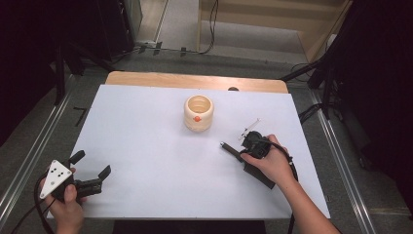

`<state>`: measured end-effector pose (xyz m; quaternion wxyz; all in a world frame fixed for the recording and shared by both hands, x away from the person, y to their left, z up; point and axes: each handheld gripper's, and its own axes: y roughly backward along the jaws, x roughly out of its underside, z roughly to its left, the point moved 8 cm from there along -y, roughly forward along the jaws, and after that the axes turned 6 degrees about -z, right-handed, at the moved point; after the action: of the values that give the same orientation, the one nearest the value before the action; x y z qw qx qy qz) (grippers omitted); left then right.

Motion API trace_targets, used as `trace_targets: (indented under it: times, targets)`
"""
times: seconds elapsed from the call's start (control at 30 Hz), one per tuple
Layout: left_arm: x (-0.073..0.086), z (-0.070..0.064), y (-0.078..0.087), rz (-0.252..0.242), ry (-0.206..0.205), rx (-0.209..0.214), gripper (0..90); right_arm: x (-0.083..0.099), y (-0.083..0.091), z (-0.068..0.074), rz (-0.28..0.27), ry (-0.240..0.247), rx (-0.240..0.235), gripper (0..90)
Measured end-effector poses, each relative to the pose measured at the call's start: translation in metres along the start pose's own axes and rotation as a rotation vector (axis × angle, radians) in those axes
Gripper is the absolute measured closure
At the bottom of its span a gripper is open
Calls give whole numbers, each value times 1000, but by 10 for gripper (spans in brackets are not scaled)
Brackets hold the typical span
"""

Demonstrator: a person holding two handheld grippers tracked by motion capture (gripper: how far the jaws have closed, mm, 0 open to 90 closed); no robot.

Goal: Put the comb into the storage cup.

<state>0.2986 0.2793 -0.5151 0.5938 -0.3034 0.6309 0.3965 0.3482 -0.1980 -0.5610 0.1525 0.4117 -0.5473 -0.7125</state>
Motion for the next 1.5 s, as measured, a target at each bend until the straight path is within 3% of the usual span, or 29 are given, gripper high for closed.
trace_targets:
  times: [0.47,0.6,0.73,0.87,0.97,1.13,1.3,1.5]
  targets:
    - [-1,-2,1,2,-9,9,0,1,0,1,-7,48,19,712]
    - [-3,-5,1,8,-16,45,0,1,2,2,-7,70,8,712]
    - [-9,-7,3,-3,5,86,0,1,5,4,-16,91,3,712]
    - [-21,-18,2,-42,22,138,0,-1,8,6,-24,116,-1,712]
    - [-28,-26,-1,-44,35,163,0,-5,13,8,-31,143,-4,712]
    - [-33,-41,-10,-29,54,215,45,-12,20,15,-47,181,-12,712]
    - [-35,-60,-21,5,62,301,63,-20,24,24,-52,225,-7,712]
    - [-35,-81,-37,52,48,371,116,-30,28,37,-74,292,-40,712]
